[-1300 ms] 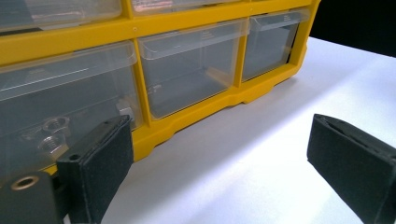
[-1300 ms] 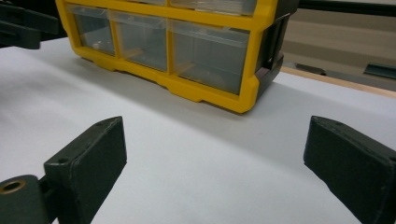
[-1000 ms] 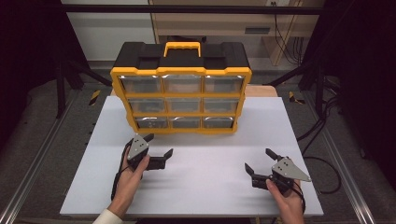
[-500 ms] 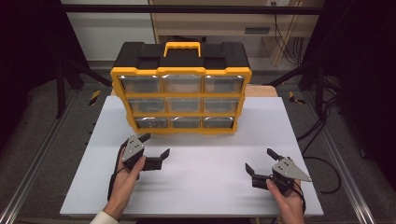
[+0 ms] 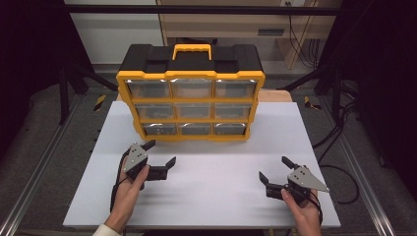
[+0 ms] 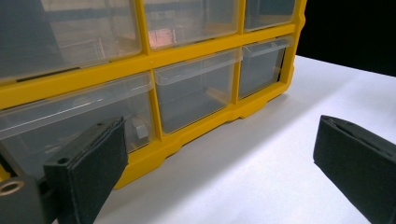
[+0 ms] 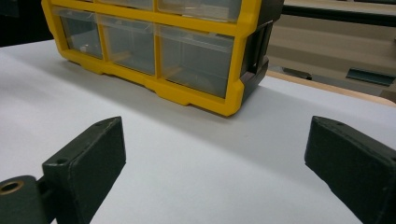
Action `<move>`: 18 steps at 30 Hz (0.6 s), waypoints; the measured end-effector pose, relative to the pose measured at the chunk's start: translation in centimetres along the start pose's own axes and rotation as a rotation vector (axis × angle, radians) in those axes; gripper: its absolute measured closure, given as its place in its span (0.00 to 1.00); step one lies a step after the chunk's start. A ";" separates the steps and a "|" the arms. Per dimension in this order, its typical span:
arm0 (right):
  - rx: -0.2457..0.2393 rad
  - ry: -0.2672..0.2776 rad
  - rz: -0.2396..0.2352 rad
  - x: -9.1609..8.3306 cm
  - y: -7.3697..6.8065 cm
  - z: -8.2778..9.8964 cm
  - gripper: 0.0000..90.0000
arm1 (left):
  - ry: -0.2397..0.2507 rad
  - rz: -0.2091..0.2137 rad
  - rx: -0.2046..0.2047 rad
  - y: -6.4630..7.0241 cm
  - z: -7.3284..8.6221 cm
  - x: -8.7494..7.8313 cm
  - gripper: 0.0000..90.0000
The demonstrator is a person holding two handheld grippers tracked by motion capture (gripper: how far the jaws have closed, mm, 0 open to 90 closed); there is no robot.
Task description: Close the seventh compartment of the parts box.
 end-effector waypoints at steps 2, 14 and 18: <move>0.005 -0.008 0.000 0.0 0.0 0.1 0.05 | 0.002 -0.003 0.006 -0.1 -0.1 -0.2 0.03; 0.011 -0.004 -0.012 0.1 -0.1 0.1 0.05 | 0.025 -0.015 0.032 -0.3 -0.6 -1.8 0.03; 0.023 -0.011 -0.015 -0.1 -0.2 0.1 0.05 | 0.036 -0.021 0.046 -0.5 -0.9 -2.4 0.03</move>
Point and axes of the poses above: each handheld gripper's, and its own axes: x roughly forward along the jaws, z roughly out of its underside, y roughly to its right, the point moved 9 cm from there along x, roughly forward along the jaws, and after that the axes turned 4 degrees about -z, right-handed, at the moved point
